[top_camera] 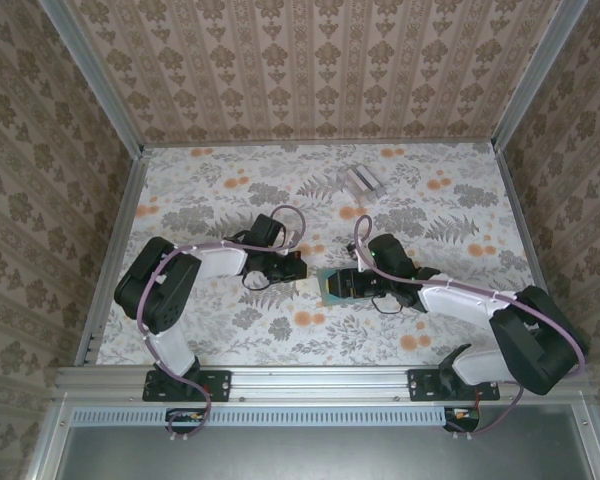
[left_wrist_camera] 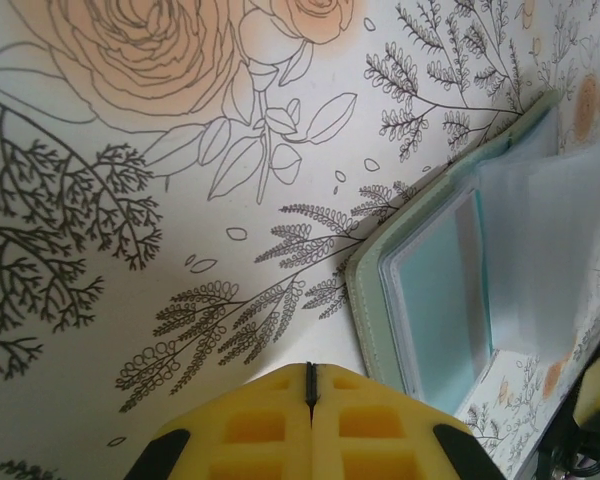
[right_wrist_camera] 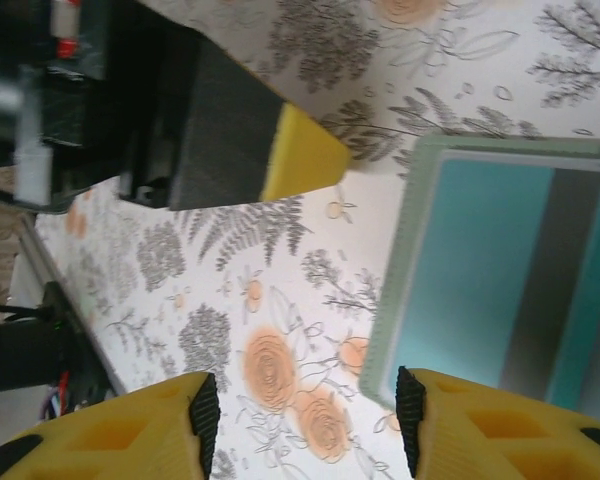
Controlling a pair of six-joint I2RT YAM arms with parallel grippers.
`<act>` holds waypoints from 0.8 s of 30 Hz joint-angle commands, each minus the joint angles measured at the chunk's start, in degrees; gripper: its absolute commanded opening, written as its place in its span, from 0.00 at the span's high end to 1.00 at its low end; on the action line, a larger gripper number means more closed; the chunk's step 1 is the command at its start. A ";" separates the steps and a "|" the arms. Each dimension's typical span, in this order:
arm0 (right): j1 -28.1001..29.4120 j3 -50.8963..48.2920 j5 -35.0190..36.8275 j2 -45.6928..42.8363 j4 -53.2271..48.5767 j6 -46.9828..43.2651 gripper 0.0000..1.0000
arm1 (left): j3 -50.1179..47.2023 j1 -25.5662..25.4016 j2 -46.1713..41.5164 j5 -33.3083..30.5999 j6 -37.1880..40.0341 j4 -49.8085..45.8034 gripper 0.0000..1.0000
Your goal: Put the credit cards into the card holder
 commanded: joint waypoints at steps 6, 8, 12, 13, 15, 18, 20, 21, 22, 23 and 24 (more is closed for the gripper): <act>-7.55 -0.12 11.29 -13.72 -13.61 -3.56 0.39 | 1.43 -0.33 1.06 2.17 -0.40 1.75 1.00; -10.18 -1.31 11.80 -15.77 -15.89 -3.68 0.35 | 1.44 -0.54 1.19 2.02 -0.64 2.10 1.00; -11.67 -3.73 10.29 -13.47 -15.88 -2.50 0.34 | 2.02 -0.89 1.75 2.41 -0.25 1.74 1.00; -11.85 -3.86 9.82 -12.33 -15.79 -2.21 0.34 | 1.90 -0.98 1.66 2.15 -0.27 1.86 1.00; -12.35 -3.78 9.08 -8.73 -15.44 -1.83 0.34 | 1.42 -0.99 1.47 2.01 -0.76 2.81 1.00; -12.65 -3.97 8.87 -5.33 -13.67 -1.76 0.34 | 1.24 -1.25 1.41 2.40 -0.58 2.56 1.00; -12.67 -3.38 8.02 -3.99 -13.30 -2.83 0.33 | 0.37 -1.34 0.69 1.58 -0.64 2.54 1.00; -12.62 -3.02 7.63 -3.51 -13.40 -3.50 0.33 | -0.17 -1.43 0.44 1.21 -0.88 3.01 1.00; -12.69 -2.91 7.61 -3.28 -13.38 -3.83 0.33 | -0.54 -1.51 0.34 1.22 -1.04 3.45 1.00; -12.64 -3.06 7.49 -3.00 -13.01 -3.99 0.33 | -0.81 -1.50 0.32 1.24 -1.06 3.62 1.00; -12.69 -3.16 7.16 -2.77 -12.60 -4.11 0.33 | -0.99 -1.59 0.32 1.24 -1.11 3.74 1.00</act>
